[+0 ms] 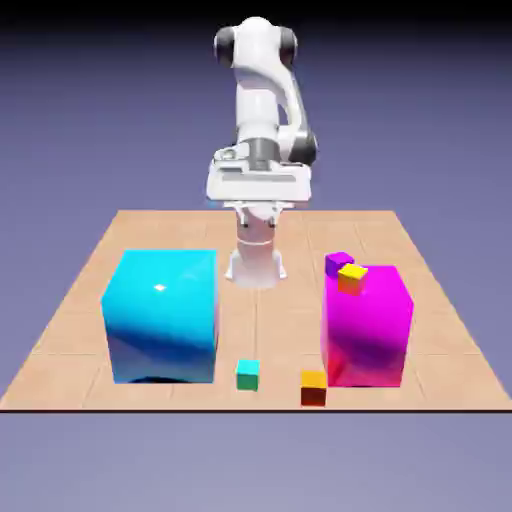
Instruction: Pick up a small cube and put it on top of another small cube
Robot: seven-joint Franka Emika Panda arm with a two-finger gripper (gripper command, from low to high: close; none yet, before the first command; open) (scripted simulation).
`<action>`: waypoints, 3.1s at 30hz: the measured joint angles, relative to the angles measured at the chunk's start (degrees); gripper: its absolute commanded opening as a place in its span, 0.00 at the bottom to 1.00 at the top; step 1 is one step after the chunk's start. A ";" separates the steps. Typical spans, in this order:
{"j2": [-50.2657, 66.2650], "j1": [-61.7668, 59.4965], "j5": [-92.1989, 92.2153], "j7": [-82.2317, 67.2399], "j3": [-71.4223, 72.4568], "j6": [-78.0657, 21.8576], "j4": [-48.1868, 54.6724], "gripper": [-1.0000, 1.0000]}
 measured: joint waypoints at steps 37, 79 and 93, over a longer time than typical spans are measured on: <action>44.53 14.75 16.00 -92.20 -16.17 -16.83 16.92 0.50; 7.75 69.85 -26.43 -92.18 -61.59 -38.63 27.24 0.00; -12.32 98.92 -49.14 -91.04 -85.51 -49.96 32.51 0.00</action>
